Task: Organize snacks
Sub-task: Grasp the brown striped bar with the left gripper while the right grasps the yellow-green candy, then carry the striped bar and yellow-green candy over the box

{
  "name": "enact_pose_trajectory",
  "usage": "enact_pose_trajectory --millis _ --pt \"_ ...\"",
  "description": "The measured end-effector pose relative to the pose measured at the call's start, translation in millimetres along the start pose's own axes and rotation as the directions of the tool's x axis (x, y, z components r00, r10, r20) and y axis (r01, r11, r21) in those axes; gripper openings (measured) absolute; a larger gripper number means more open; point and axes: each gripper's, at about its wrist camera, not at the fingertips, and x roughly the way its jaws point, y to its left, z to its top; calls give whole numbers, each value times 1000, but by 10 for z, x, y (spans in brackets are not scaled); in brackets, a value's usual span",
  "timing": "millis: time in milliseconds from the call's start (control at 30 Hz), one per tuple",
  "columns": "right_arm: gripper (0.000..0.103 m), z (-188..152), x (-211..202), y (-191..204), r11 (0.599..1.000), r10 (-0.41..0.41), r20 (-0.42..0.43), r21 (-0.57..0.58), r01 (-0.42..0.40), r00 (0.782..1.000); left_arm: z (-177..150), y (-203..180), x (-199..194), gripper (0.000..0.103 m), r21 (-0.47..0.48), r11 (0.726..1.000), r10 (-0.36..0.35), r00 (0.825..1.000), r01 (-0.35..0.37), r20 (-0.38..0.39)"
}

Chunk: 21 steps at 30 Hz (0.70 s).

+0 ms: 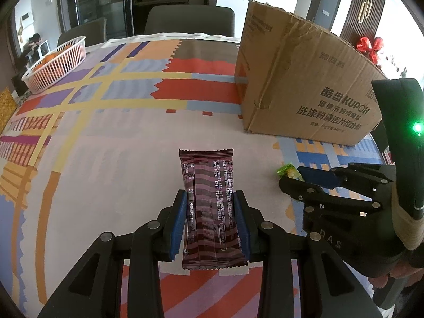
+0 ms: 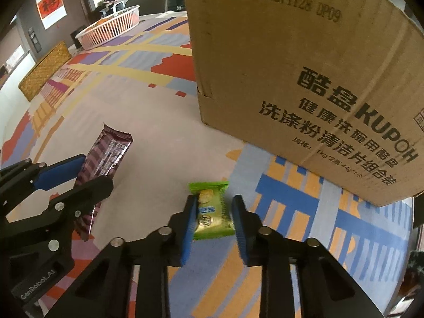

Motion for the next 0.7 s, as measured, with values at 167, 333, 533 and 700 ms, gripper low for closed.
enact_pose_trajectory --millis 167,333,533,700 --pt "22 -42 -120 -39 1000 -1 29 27 1 1000 29 -43 -84 35 11 1000 -3 1000 3 21" --pt "22 -100 -402 -64 998 -9 94 63 3 996 74 -145 -268 35 37 999 -18 998 16 65" --pt "22 -159 -790 -160 993 -55 173 108 37 983 176 -309 -555 35 73 996 -54 990 45 128" --pt "22 -209 -1121 -269 983 -110 240 167 70 965 271 -461 -796 35 106 992 -91 980 74 175"
